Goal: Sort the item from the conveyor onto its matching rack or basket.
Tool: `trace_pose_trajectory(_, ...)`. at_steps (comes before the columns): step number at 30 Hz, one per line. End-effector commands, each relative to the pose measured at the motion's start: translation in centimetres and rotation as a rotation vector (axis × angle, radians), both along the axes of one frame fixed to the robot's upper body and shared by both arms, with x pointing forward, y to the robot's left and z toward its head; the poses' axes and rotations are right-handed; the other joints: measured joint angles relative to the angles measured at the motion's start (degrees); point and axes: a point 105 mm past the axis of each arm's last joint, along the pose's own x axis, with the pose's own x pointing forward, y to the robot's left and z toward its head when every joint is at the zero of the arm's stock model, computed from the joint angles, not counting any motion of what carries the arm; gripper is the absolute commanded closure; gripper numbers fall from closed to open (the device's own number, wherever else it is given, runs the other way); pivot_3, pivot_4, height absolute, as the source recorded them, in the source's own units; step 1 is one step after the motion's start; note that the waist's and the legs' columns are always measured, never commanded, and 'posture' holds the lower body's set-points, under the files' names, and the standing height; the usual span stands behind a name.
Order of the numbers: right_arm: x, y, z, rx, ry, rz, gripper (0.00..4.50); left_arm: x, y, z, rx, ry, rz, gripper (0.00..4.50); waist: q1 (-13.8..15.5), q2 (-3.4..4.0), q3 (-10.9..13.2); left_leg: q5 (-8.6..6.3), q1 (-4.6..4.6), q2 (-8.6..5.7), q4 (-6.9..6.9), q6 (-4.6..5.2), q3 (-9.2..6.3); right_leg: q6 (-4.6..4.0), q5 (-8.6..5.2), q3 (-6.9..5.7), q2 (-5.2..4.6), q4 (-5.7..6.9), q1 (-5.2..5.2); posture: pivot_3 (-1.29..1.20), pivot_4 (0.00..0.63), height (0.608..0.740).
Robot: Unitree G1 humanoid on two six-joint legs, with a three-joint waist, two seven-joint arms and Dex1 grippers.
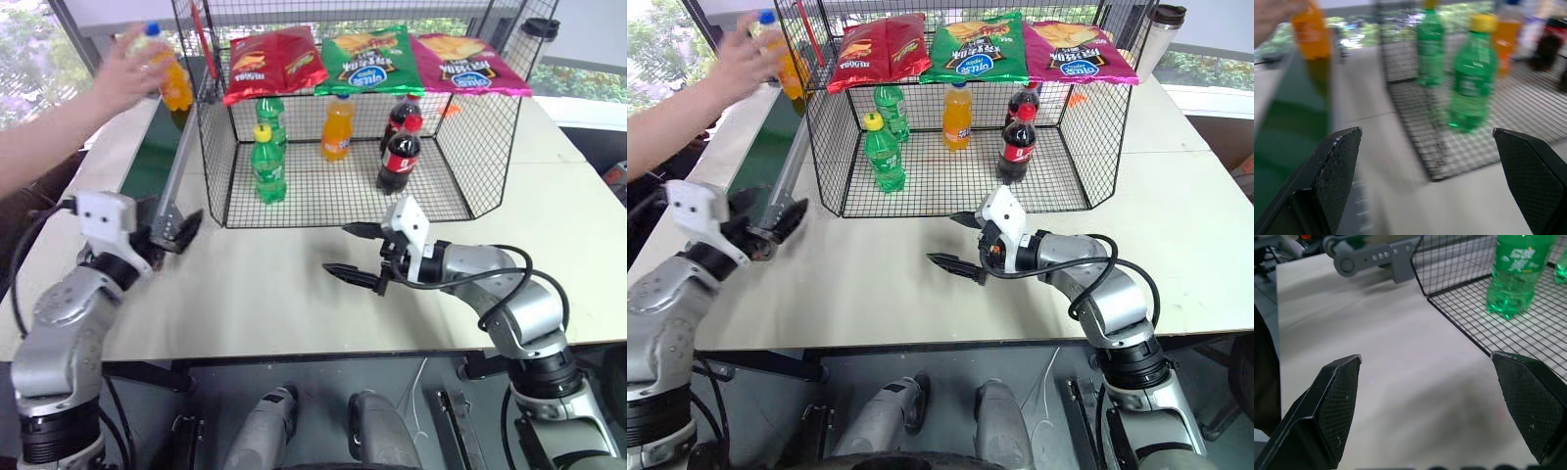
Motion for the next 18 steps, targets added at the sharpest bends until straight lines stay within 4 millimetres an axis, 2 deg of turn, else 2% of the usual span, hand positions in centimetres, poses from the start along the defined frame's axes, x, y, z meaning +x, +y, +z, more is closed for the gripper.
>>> trace_pose_trajectory(1, -0.4, 0.6, 0.8, 0.013, -0.046, 0.046, 0.1, -1.0, 3.0, 1.6, -0.006, -0.042, 0.105, 0.0, 0.0, 0.0, 0.0, 0.0, 0.0, 0.0, 0.0, 0.0, 0.0, 0.0, 0.0, 0.0, 0.0, 0.0, 0.0, 0.0, 0.15, 0.739)
trace_pose_trajectory(3, -0.5, 0.8, 0.6, 0.008, -0.042, 0.059, 0.1, -1.5, 4.1, 1.6, 0.002, -0.034, 0.132, 0.0, 0.0, 0.0, 0.0, 0.0, 0.0, 0.0, 0.0, 0.0, 0.0, -0.02, 0.0, 0.0, 0.0, 0.0, 0.0, 0.0, 0.15, 0.739)
trace_pose_trajectory(8, -0.6, 1.2, 0.7, -0.012, -0.068, 0.085, 0.1, -2.3, 5.1, 1.0, 0.007, -0.008, 0.167, 0.0, 0.1, 0.0, 0.0, 0.0, 0.0, 0.0, -0.01, -0.01, 0.0, -0.06, 0.0, 0.01, -0.02, -0.02, 0.0, 0.0, 0.15, 0.739)
trace_pose_trajectory(18, -1.3, 2.0, 2.5, 0.001, -0.129, 0.155, 0.1, -2.8, 6.2, 0.5, 0.023, 0.01, 0.208, 0.0, 0.0, 0.0, 0.0, -0.01, -0.01, 0.0, -0.06, -0.01, 0.01, -0.09, -0.02, 0.03, -0.05, -0.05, -0.02, 0.0, 0.15, 0.739)
